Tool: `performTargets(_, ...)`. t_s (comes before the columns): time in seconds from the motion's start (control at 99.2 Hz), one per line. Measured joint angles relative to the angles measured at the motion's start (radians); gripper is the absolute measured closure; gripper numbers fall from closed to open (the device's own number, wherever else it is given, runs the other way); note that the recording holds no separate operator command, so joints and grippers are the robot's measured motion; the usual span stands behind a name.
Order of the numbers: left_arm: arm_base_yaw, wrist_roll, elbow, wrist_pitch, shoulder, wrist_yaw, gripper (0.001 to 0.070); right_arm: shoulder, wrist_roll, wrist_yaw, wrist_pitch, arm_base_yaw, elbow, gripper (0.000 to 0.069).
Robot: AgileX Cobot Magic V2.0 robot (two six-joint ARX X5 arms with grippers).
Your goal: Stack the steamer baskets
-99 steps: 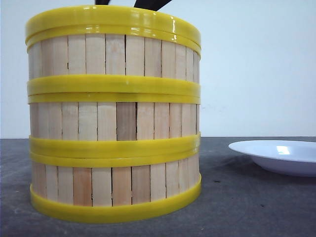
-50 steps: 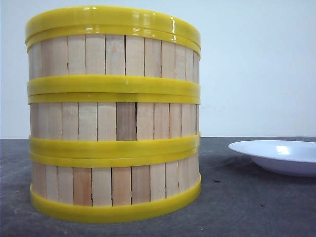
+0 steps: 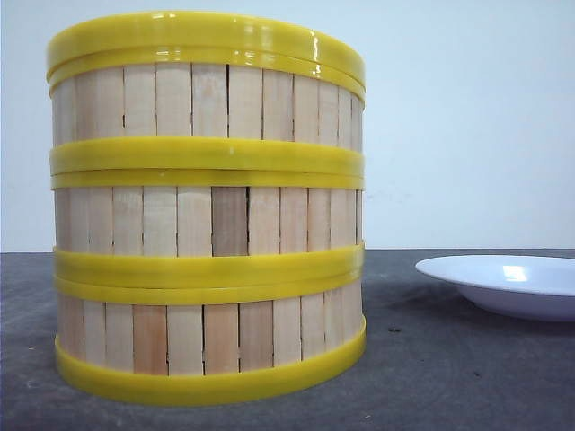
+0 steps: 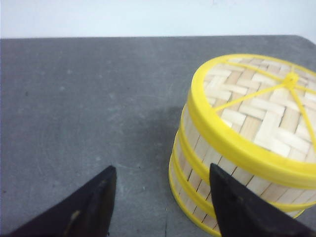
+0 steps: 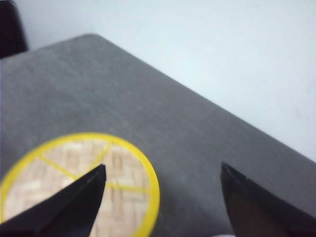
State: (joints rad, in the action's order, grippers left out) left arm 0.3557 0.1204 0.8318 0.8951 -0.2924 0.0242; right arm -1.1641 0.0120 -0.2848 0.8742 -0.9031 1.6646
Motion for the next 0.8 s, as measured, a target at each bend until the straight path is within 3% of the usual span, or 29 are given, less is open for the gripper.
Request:
performTargets(0.141,0.000,0.000,-0.038,-0.008,0.049,-0.003,0.0352,0.129,-0.007,-0.050,-0.048,0.000,-0.183,0.0237)
performTargets(0.464,0.000,0.000,-0.057,-0.008,0.140,-0.003,0.0352,0.459,-0.121,-0.053,-0.176,-0.006,-0.631,0.0237)
performTargets(0.797,0.000,-0.002,-0.057,-0.009,0.139,-0.003,0.0357,0.529,-0.179,-0.056,-0.169,-0.006,-0.688,0.0241)
